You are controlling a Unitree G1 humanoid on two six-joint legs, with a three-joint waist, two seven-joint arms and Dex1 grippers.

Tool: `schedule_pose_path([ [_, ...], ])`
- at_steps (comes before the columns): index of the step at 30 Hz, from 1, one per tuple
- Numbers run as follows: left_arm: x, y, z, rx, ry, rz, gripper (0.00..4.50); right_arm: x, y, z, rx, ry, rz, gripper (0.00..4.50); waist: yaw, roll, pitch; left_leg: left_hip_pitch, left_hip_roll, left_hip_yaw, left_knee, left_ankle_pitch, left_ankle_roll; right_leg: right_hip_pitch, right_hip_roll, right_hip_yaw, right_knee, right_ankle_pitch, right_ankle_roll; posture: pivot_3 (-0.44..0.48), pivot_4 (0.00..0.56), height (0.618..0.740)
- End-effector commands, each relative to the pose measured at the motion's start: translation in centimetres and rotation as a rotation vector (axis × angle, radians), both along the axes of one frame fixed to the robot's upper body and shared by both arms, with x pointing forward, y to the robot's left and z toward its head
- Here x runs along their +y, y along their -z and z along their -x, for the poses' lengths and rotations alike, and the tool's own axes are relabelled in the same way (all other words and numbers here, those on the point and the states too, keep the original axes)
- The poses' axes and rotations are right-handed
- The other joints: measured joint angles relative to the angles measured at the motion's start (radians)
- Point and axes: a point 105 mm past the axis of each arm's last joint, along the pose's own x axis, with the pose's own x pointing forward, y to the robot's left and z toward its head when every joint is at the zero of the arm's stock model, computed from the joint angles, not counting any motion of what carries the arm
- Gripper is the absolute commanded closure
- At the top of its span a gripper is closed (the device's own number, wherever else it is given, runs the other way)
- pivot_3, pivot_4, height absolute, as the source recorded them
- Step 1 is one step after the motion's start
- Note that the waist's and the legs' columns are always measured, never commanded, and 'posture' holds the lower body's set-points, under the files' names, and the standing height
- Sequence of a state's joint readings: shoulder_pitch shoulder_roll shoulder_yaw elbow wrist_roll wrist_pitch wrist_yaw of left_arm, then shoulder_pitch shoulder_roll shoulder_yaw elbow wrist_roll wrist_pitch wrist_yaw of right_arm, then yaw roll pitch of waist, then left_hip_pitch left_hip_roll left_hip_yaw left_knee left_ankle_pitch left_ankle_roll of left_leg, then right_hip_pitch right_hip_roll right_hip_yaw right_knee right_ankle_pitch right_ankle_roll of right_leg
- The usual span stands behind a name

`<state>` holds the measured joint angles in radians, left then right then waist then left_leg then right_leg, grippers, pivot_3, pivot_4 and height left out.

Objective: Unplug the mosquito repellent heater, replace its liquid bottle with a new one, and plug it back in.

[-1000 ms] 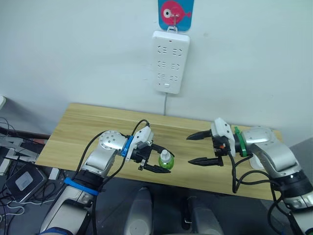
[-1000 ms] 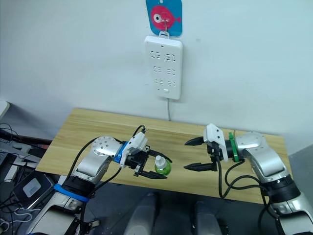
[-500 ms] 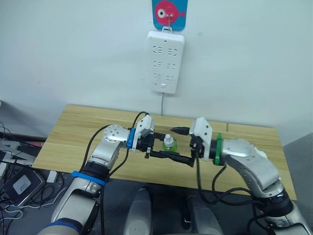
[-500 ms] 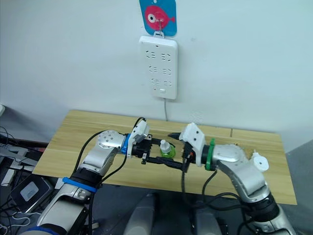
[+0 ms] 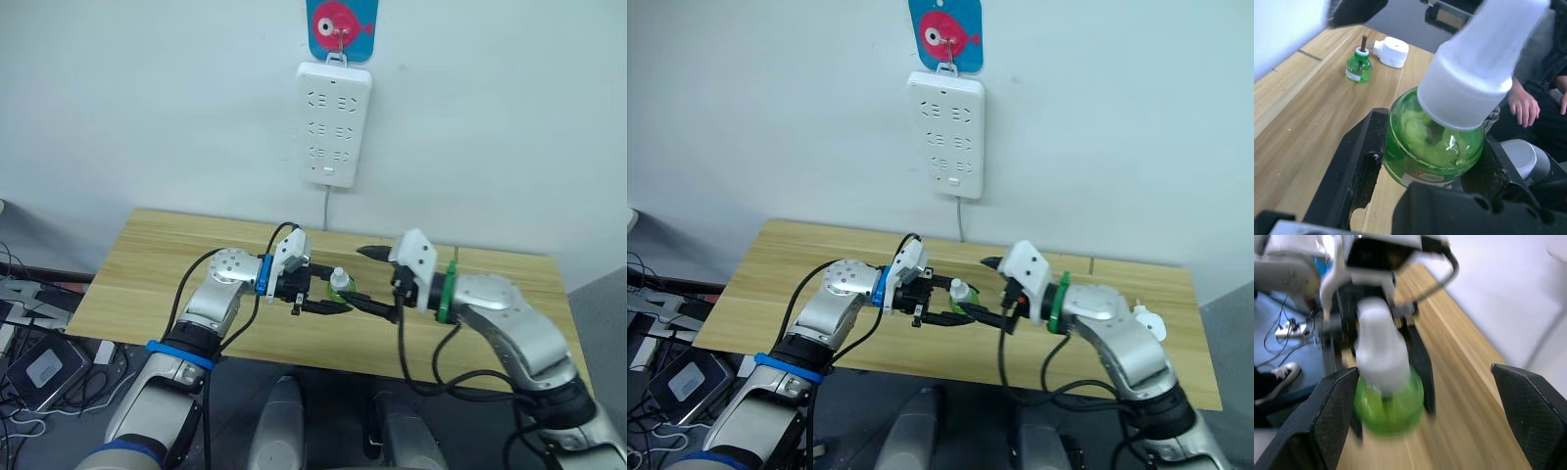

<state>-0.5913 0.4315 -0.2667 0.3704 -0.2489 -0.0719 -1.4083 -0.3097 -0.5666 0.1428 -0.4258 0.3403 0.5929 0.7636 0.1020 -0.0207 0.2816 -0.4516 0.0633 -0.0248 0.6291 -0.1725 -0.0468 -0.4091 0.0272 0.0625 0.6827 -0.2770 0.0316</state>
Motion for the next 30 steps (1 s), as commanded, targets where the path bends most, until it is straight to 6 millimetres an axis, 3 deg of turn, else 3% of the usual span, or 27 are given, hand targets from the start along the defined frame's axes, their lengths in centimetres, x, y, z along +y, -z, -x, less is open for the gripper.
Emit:
schedule_pose_path([
  [1, 0.2, -0.7, 0.0, -0.029, 0.006, 0.023, 2.26, -0.5, -2.0, 1.8, -0.012, -0.062, -0.028, 0.02, 0.0, 0.0, 0.0, 0.0, 0.0, 0.0, 0.0, 0.0, 0.0, 0.0, 0.0, 0.0, 0.0, 0.0, 0.0, 0.22, 0.234, 0.74],
  [8, -0.1, -0.8, 0.0, -0.031, 0.013, 0.025, 2.26, 2.8, -2.6, 3.3, 0.04, -0.173, -0.109, 0.02, -0.021, 0.0, 0.0, 0.0, 0.001, -0.001, 0.0, 0.0, 0.0, 0.0, 0.001, -0.001, 0.0, 0.0, 0.0, 0.218, 0.231, 0.74],
  [13, -0.2, -0.9, 0.0, -0.036, 0.019, 0.026, 2.26, 5.3, -2.8, 1.8, -0.016, -0.144, -0.124, 0.02, -0.025, 0.0, 0.0, 0.0, 0.001, -0.001, 0.001, 0.0, 0.0, 0.0, 0.001, 0.0, 0.001, -0.001, 0.001, 0.221, 0.227, 0.74],
  [17, -0.3, -0.9, 0.1, -0.036, 0.021, 0.03, 2.26, 6.0, -2.1, 0.4, -0.076, -0.107, -0.074, 0.02, -0.023, 0.0, -0.001, 0.0, 0.001, -0.001, 0.0, 0.0, 0.0, 0.0, 0.001, 0.0, 0.001, -0.001, 0.001, 0.228, 0.221, 0.74],
  [23, 0.0, -0.8, 0.3, -0.036, 0.016, 0.024, 2.26, 3.6, -2.1, -0.2, -0.083, -0.073, -0.039, 0.02, -0.02, 0.0, -0.001, 0.0, 0.0, 0.0, 0.0, 0.0, 0.0, 0.0, 0.0, 0.0, 0.0, 0.0, 0.0, 0.235, 0.217, 0.74],
  [26, 0.1, -0.7, 0.3, -0.035, 0.012, 0.024, 2.26, 1.4, -2.8, 0.5, -0.044, -0.073, -0.044, 0.02, -0.02, 0.0, -0.001, 0.0, 0.0, -0.001, 0.0, 0.0, 0.0, 0.0, 0.0, -0.001, 0.001, 0.0, 0.0, 0.234, 0.214, 0.74],
  [30, 0.0, -0.6, 0.3, -0.034, 0.014, 0.025, 2.26, 0.7, -3.0, 1.7, 0.014, -0.101, -0.048, 0.02, -0.021, 0.0, -0.001, 0.0, 0.0, -0.001, 0.0, 0.0, 0.0, 0.0, 0.0, 0.0, 0.001, 0.001, -0.001, 0.228, 0.21, 0.74],
])
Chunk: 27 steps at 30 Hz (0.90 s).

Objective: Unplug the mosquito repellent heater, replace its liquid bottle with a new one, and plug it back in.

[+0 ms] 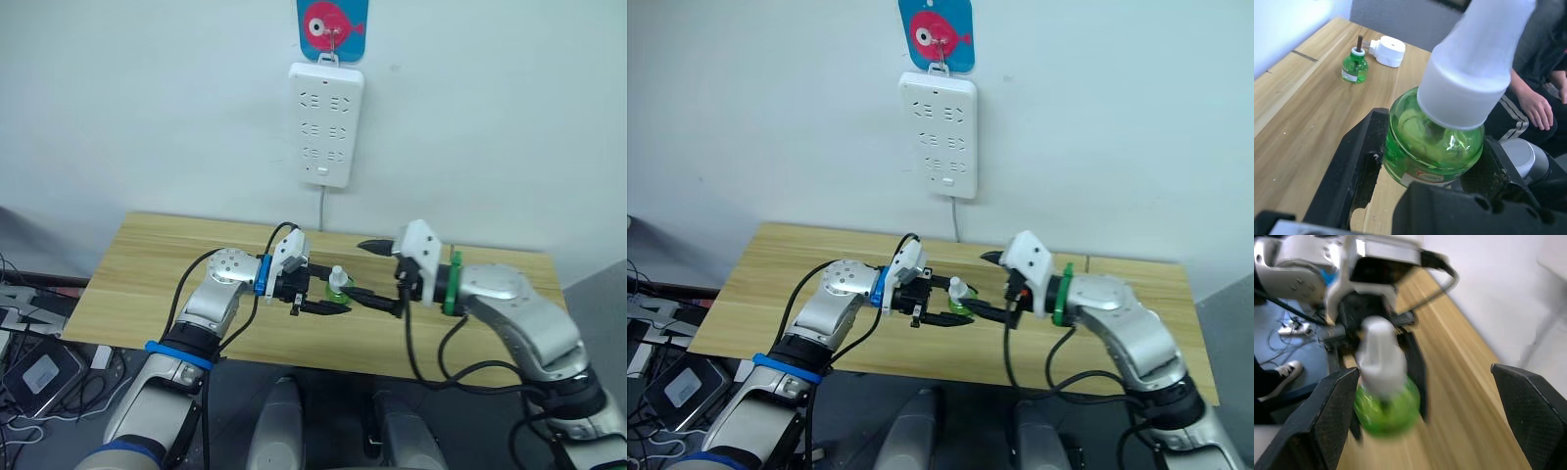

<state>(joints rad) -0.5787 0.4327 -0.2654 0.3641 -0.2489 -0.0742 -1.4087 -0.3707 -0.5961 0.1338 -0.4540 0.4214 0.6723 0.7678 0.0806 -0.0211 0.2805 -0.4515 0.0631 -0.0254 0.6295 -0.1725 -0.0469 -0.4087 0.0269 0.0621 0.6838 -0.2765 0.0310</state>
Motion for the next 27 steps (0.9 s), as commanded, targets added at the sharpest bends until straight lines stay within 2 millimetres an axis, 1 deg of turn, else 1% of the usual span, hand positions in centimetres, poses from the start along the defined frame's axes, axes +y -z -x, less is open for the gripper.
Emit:
schedule_pose_path([
  [1, -0.1, -0.8, 0.2, -0.038, 0.016, 0.024, 2.26, 0.5, -1.5, 1.8, 0.016, -0.07, -0.053, 0.02, 0.0, 0.0, 0.0, 0.0, 0.0, 0.0, 0.0, 0.0, 0.0, 0.0, 0.0, 0.0, 0.0, 0.0, 0.0, 0.228, 0.21, 0.74],
  [3, -0.2, -0.8, 0.2, -0.039, 0.019, 0.025, 2.26, 1.1, -1.8, 2.1, 0.043, -0.085, -0.095, 0.02, -0.004, 0.0, -0.001, 0.001, 0.001, 0.0, 0.0, 0.0, 0.0, 0.0, 0.001, 0.0, 0.001, 0.0, 0.0, 0.219, 0.206, 0.74],
  [4, -0.3, -0.8, 0.1, -0.04, 0.021, 0.026, 2.26, 1.7, -2.1, 2.3, 0.06, -0.095, -0.133, 0.19, -0.005, 0.0, -0.001, 0.001, 0.001, 0.0, 0.0, 0.0, 0.0, 0.0, 0.001, 0.0, 0.002, 0.0, 0.0, 0.219, 0.206, 0.74],
  [6, -0.5, -0.9, 0.1, -0.042, 0.024, 0.029, 2.26, 2.7, -2.6, 2.5, 0.084, -0.115, -0.181, 0.63, -0.006, 0.0, -0.001, 0.002, 0.001, 0.0, 0.0, 0.0, 0.0, 0.0, 0.001, 0.0, 0.004, 0.0, 0.0, 0.217, 0.204, 0.74],
  [8, -0.6, -1.0, 0.0, -0.044, 0.026, 0.031, 2.26, 3.6, -2.8, 2.5, 0.093, -0.121, -0.197, 1.34, -0.005, 0.0, -0.001, 0.002, 0.001, -0.001, 0.0, 0.0, 0.0, -0.001, 0.001, 0.0, 0.006, 0.0, 0.0, 0.217, 0.204, 0.74],
  [9, -0.6, -1.0, 0.0, -0.044, 0.027, 0.03, 2.26, 4.0, -2.7, 2.4, 0.095, -0.121, -0.199, 1.63, -0.005, 0.0, -0.001, 0.002, 0.001, 0.0, 0.001, 0.0, 0.0, -0.001, 0.001, 0.0, 0.006, 0.0, 0.0, 0.216, 0.204, 0.74],
  [13, -0.6, -1.0, 0.0, -0.045, 0.029, 0.027, 2.26, 5.0, -2.1, 2.4, 0.095, -0.127, -0.179, 1.63, -0.004, 0.0, -0.002, 0.002, 0.0, 0.0, 0.001, 0.001, -0.001, -0.001, 0.001, 0.0, 0.006, 0.0, 0.0, 0.221, 0.207, 0.74],
  [17, -0.5, -0.9, 0.2, -0.043, 0.032, 0.025, 2.26, 5.2, -1.4, 2.3, 0.081, -0.132, -0.146, 1.63, -0.002, 0.0, -0.002, 0.001, 0.0, 0.0, 0.001, 0.001, -0.001, -0.001, 0.001, 0.0, 0.006, 0.0, 0.0, 0.226, 0.212, 0.74],
  [19, -0.5, -0.8, 0.2, -0.042, 0.031, 0.025, 2.26, 5.1, -1.4, 2.2, 0.066, -0.134, -0.143, 2.03, -0.002, 0.0, -0.002, 0.001, 0.0, 0.0, 0.001, 0.001, -0.002, -0.001, 0.001, 0.0, 0.006, 0.0, 0.0, 0.229, 0.216, 0.74],
  [21, -0.5, -0.8, 0.2, -0.041, 0.027, 0.025, 2.26, 5.1, -1.7, 2.3, 0.051, -0.148, -0.151, 2.57, -0.002, 0.0, -0.002, 0.001, 0.0, 0.0, 0.001, 0.001, -0.001, -0.001, 0.001, 0.0, 0.007, 0.0, 0.0, 0.229, 0.216, 0.74],
  [25, -0.5, -0.8, 0.2, -0.041, 0.022, 0.026, 2.26, 5.0, -1.8, 2.6, 0.03, -0.169, -0.152, 4.1, -0.002, 0.0, -0.002, 0.001, 0.001, -0.001, 0.001, 0.001, -0.001, -0.001, 0.001, 0.0, 0.007, 0.0, 0.0, 0.229, 0.216, 0.74],
  [26, -0.5, -0.8, 0.2, -0.04, 0.021, 0.027, 2.26, 5.0, -1.8, 2.7, 0.027, -0.175, -0.145, 4.37, -0.002, 0.0, -0.002, 0.001, 0.0, 0.0, 0.001, 0.001, -0.001, -0.001, 0.001, 0.0, 0.007, 0.0, 0.0, 0.229, 0.216, 0.74],
  [27, -0.5, -0.8, 0.2, -0.04, 0.021, 0.027, 2.26, 5.0, -1.7, 2.8, 0.022, -0.18, -0.138, 4.35, -0.002, 0.0, -0.002, 0.001, 0.001, -0.001, 0.001, 0.001, -0.001, -0.001, 0.001, 0.0, 0.007, 0.0, 0.0, 0.229, 0.216, 0.74],
])
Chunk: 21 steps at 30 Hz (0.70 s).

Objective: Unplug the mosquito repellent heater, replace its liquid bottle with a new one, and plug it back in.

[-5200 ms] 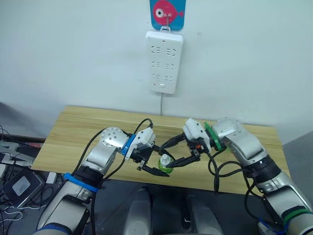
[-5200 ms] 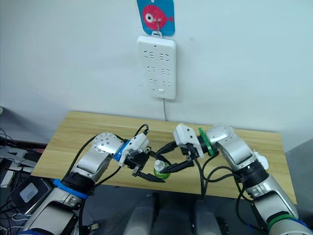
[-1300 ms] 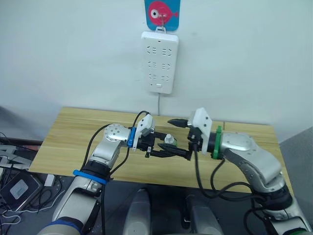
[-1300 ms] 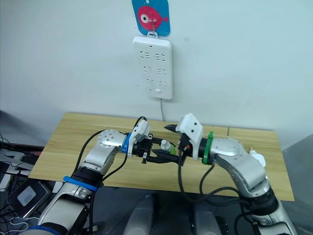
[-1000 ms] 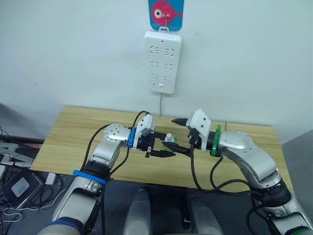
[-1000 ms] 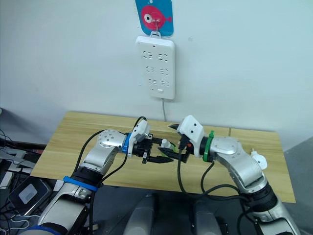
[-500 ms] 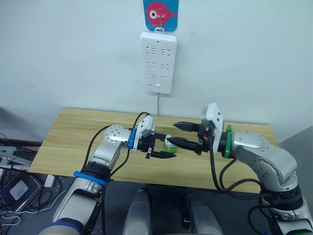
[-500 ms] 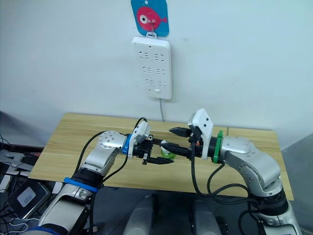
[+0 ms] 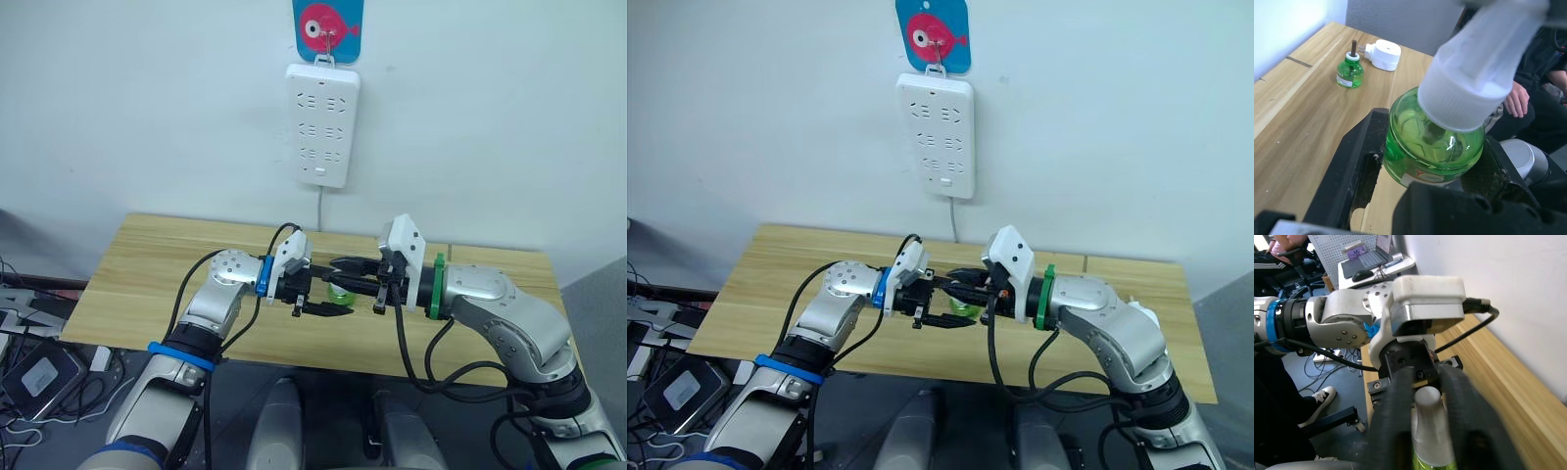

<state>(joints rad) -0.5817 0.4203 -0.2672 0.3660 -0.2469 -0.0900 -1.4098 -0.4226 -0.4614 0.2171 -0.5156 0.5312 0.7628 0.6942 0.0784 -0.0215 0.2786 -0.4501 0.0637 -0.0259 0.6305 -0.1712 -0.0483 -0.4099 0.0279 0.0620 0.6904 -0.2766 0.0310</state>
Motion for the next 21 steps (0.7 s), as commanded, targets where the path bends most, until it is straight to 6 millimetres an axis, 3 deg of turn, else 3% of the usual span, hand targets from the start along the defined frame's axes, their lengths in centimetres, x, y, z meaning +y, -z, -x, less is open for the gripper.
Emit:
schedule_pose_path([
  [1, -0.1, -0.7, 0.1, -0.026, 0.008, 0.018, 2.26, 0.1, -0.7, 0.8, -0.053, -0.042, -0.004, 4.35, 0.0, 0.0, 0.0, 0.0, 0.0, 0.0, 0.0, 0.0, 0.0, 0.0, 0.0, 0.0, 0.0, 0.0, 0.0, 0.23, 0.223, 0.74],
  [3, -0.1, -0.7, 0.1, -0.025, 0.007, 0.017, 2.26, 0.2, -1.2, 1.1, -0.07, -0.052, -0.01, 4.35, 0.0, 0.0, 0.0, 0.0, 0.0, 0.0, 0.0, 0.0, 0.0, 0.0, 0.0, 0.0, 0.0, 0.0, 0.0, 0.23, 0.223, 0.74],
  [7, 0.4, -0.6, -0.1, -0.022, -0.012, 0.012, 2.26, 0.1, -5.2, 0.7, -0.117, -0.003, -0.124, 4.35, -0.001, 0.0, 0.0, 0.0, 0.0, 0.0, 0.0, 0.0, 0.0, 0.0, 0.0, 0.0, 0.001, 0.0, 0.0, 0.229, 0.229, 0.74],
  [11, 1.1, -0.2, -0.5, 0.005, -0.065, 0.014, 2.26, -2.3, -9.9, -1.4, -0.101, 0.178, -0.346, 4.35, -0.002, 0.0, 0.0, 0.0, 0.0, 0.0, 0.0, 0.001, -0.001, -0.001, 0.0, 0.0, 0.003, 0.0, 0.0, 0.223, 0.235, 0.74],
  [14, 1.8, 0.3, -0.6, 0.024, -0.102, 0.009, 2.26, -4.9, -8.3, -3.3, -0.095, 0.376, -0.316, 4.35, 0.003, 0.0, 0.0, 0.0, 0.0, -0.001, -0.001, 0.001, -0.001, -0.001, 0.0, -0.001, 0.003, 0.0, 0.0, 0.217, 0.241, 0.74],
  [18, 2.5, 0.4, -1.2, 0.02, -0.173, 0.019, 2.26, -7.7, -3.3, -5.9, -0.163, 0.638, -0.137, 4.35, 0.001, 0.0, 0.0, -0.001, -0.002, 0.001, -0.001, 0.001, -0.001, -0.002, -0.002, 0.001, 0.001, 0.0, 0.0, 0.213, 0.259, 0.74],
  [21, 2.4, -0.3, -1.7, 0.005, -0.22, 0.045, 2.26, -8.3, 0.4, -7.3, -0.203, 0.747, -0.084, 4.35, -0.004, 0.0, 0.001, -0.001, -0.002, 0.002, -0.001, 0.001, -0.001, -0.003, -0.002, 0.002, 0.001, -0.003, 0.004, 0.229, 0.285, 0.74],
])
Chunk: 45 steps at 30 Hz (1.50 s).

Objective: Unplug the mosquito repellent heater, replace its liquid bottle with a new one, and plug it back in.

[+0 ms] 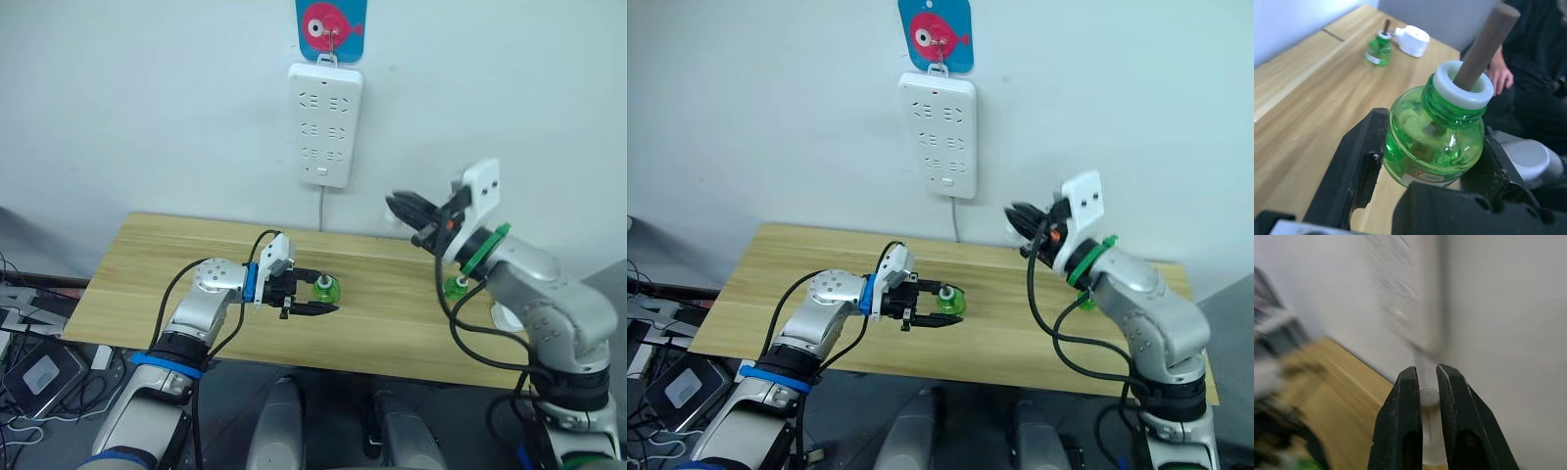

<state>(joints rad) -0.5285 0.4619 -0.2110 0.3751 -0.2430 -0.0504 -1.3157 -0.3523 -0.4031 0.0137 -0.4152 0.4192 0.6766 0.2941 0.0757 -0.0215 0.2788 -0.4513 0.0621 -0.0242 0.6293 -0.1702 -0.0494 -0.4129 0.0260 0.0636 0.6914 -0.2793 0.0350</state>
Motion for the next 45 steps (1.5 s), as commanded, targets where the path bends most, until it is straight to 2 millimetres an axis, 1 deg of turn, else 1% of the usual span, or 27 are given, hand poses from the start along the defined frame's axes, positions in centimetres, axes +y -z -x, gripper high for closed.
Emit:
schedule_pose_path([
  [1, -0.3, -1.6, -0.7, -0.044, -0.052, 0.051, 2.26, -0.5, 2.2, -1.3, -0.092, 0.118, 0.046, 4.35, -0.004, 0.0, 0.001, 0.0, 0.0, 0.0, 0.0, 0.0, 0.0, 0.0, 0.001, 0.0, 0.0, 0.0, 0.0, 0.233, 0.29, 0.74],
  [4, -0.1, -2.5, -0.7, -0.045, -0.082, 0.065, 2.26, -1.5, 6.3, -2.4, -0.057, 0.222, 0.054, 4.35, -0.007, 0.0, 0.007, 0.001, 0.001, 0.0, 0.0, 0.0, 0.001, -0.001, 0.002, 0.001, 0.002, -0.001, 0.001, 0.269, 0.329, 0.74],
  [6, 0.1, -2.7, -0.4, -0.045, -0.085, 0.058, 2.26, -2.1, 7.7, -2.6, -0.052, 0.261, 0.064, 4.35, -0.007, 0.001, 0.013, 0.001, 0.002, 0.001, 0.0, 0.001, 0.001, -0.002, 0.002, 0.002, 0.004, -0.001, 0.001, 0.28, 0.338, 0.74],
  [7, 0.3, -2.8, -0.3, -0.043, -0.087, 0.055, 2.26, -2.2, 8.1, -2.8, -0.052, 0.274, 0.065, 4.35, -0.006, 0.002, 0.016, 0.001, 0.001, 0.001, 0.0, 0.001, 0.001, -0.002, 0.002, 0.002, 0.004, -0.001, 0.0, 0.297, 0.356, 0.74],
  [9, 0.5, -3.0, 0.3, -0.031, -0.088, 0.047, 2.26, -3.2, 10.1, -3.1, -0.018, 0.33, 0.056, 4.35, -0.007, 0.003, 0.024, 0.001, 0.002, 0.001, 0.0, 0.001, 0.001, -0.003, 0.002, 0.003, 0.004, -0.001, 0.0, 0.302, 0.363, 0.74],
  [11, 0.6, -3.1, 0.7, -0.025, -0.086, 0.041, 2.26, -3.7, 11.2, -3.2, -0.007, 0.366, 0.049, 4.35, -0.003, 0.003, 0.031, 0.001, 0.002, 0.001, -0.001, 0.001, 0.001, -0.003, 0.002, 0.003, 0.005, -0.001, 0.0, 0.313, 0.37, 0.74],
  [14, 0.5, -3.6, 1.0, -0.02, -0.081, 0.036, 2.26, -3.6, 12.5, -3.3, 0.0, 0.37, 0.05, 4.35, 0.003, 0.003, 0.041, 0.0, 0.002, 0.001, -0.001, 0.001, 0.001, -0.005, 0.002, 0.003, 0.006, -0.002, -0.001, 0.326, 0.377, 0.74],
  [18, 0.4, -3.9, 0.8, -0.021, -0.082, 0.034, 2.26, -3.8, 13.5, -3.2, 0.02, 0.377, 0.034, 4.35, 0.004, 0.004, 0.041, 0.0, 0.002, 0.002, -0.002, 0.001, 0.001, -0.006, 0.002, 0.004, 0.006, -0.002, -0.001, 0.32, 0.37, 0.74],
  [19, 0.3, -3.9, 0.7, -0.022, -0.082, 0.033, 2.26, -3.9, 13.5, -3.2, 0.019, 0.379, 0.034, 4.0, 0.004, 0.004, 0.041, 0.0, 0.002, 0.002, -0.002, 0.001, 0.001, -0.006, 0.002, 0.004, 0.006, -0.002, -0.001, 0.315, 0.364, 0.74],
  [21, 0.1, -3.9, 0.6, -0.023, -0.079, 0.035, 2.26, -4.0, 13.0, -3.2, 0.0, 0.377, 0.027, 3.26, 0.004, 0.004, 0.041, 0.0, 0.002, 0.002, -0.002, 0.001, 0.001, -0.006, 0.002, 0.004, 0.006, -0.002, -0.001, 0.315, 0.364, 0.74],
  [25, -0.1, -3.7, 0.5, -0.023, -0.073, 0.04, 2.26, -4.1, 11.0, -2.8, -0.066, 0.346, 0.028, 1.79, 0.003, 0.004, 0.041, -0.001, 0.002, 0.003, -0.003, 0.001, 0.001, -0.007, 0.002, 0.005, 0.005, -0.002, -0.001, 0.279, 0.345, 0.74],
  [28, -0.4, -3.5, 0.4, -0.024, -0.067, 0.047, 2.26, -3.4, 8.5, -1.8, -0.097, 0.256, -0.003, 0.71, 0.003, 0.004, 0.041, -0.001, 0.002, 0.003, -0.004, 0.001, 0.001, -0.007, 0.002, 0.006, 0.005, -0.003, -0.001, 0.268, 0.337, 0.74],
  [29, -0.5, -3.4, 0.3, -0.027, -0.063, 0.051, 2.26, -2.8, 7.3, -1.1, -0.108, 0.189, -0.007, 0.35, 0.003, 0.004, 0.041, -0.001, 0.002, 0.003, -0.004, 0.001, 0.001, -0.008, 0.002, 0.006, 0.005, -0.003, -0.002, 0.259, 0.33, 0.74],
  [30, -0.6, -3.4, 0.2, -0.028, -0.061, 0.054, 2.26, -2.3, 6.5, -0.6, -0.11, 0.143, -0.008, 0.35, 0.003, 0.004, 0.041, -0.001, 0.002, 0.003, -0.004, 0.001, 0.0, -0.008, 0.002, 0.006, 0.005, -0.003, -0.002, 0.247, 0.319, 0.74],
  [32, -0.8, -3.3, 0.1, -0.035, -0.046, 0.06, 2.26, -0.6, 4.5, 1.4, -0.096, -0.03, -0.013, 0.35, 0.002, 0.005, 0.04, -0.001, 0.002, 0.003, -0.004, 0.001, 0.0, -0.008, 0.002, 0.005, 0.005, -0.003, -0.002, 0.229, 0.301, 0.74],
  [33, -1.0, -3.2, 0.0, -0.038, -0.036, 0.063, 2.26, 0.2, 3.8, 2.4, -0.072, -0.119, -0.014, 0.35, 0.002, 0.004, 0.04, -0.002, 0.002, 0.003, -0.004, 0.001, 0.0, -0.008, 0.002, 0.005, 0.005, -0.003, -0.002, 0.222, 0.293, 0.74],
  [34, -1.1, -3.2, 0.0, -0.041, -0.026, 0.065, 2.26, 1.1, 3.3, 3.5, -0.049, -0.212, -0.008, 0.35, 0.002, 0.004, 0.04, -0.002, 0.002, 0.002, -0.004, 0.001, 0.0, -0.007, 0.002, 0.005, 0.004, -0.003, -0.002, 0.216, 0.286, 0.74],
  [37, -1.6, -3.1, 0.2, -0.056, 0.027, 0.059, 2.26, 2.9, 2.3, 6.2, 0.03, -0.427, 0.024, 0.35, 0.002, 0.004, 0.039, -0.002, 0.002, 0.002, -0.004, 0.001, 0.0, -0.007, 0.002, 0.004, 0.004, -0.003, -0.002, 0.203, 0.255, 0.74],
  [40, -2.1, -3.2, 0.3, -0.065, 0.077, 0.056, 2.26, 4.1, 1.3, 6.8, 0.059, -0.52, 0.032, 0.35, -0.001, 0.004, 0.038, -0.002, 0.002, 0.002, -0.003, 0.001, 0.0, -0.007, 0.002, 0.004, 0.004, -0.003, -0.001, 0.201, 0.235, 0.74],
  [43, -2.5, -3.4, 0.3, -0.077, 0.105, 0.057, 2.26, 5.6, 0.4, 6.6, 0.052, -0.563, 0.021, 0.35, -0.001, 0.003, 0.036, -0.002, 0.002, 0.002, -0.002, 0.001, 0.0, -0.007, 0.002, 0.003, 0.004, -0.002, -0.001, 0.206, 0.22, 0.74],
  [45, -2.8, -3.7, 0.2, -0.082, 0.112, 0.064, 2.26, 6.7, 0.2, 6.5, 0.048, -0.581, 0.025, 0.35, -0.001, 0.003, 0.036, -0.003, 0.002, 0.001, -0.002, 0.001, -0.001, -0.007, 0.002, 0.002, 0.005, -0.002, -0.001, 0.21, 0.217, 0.74],
])
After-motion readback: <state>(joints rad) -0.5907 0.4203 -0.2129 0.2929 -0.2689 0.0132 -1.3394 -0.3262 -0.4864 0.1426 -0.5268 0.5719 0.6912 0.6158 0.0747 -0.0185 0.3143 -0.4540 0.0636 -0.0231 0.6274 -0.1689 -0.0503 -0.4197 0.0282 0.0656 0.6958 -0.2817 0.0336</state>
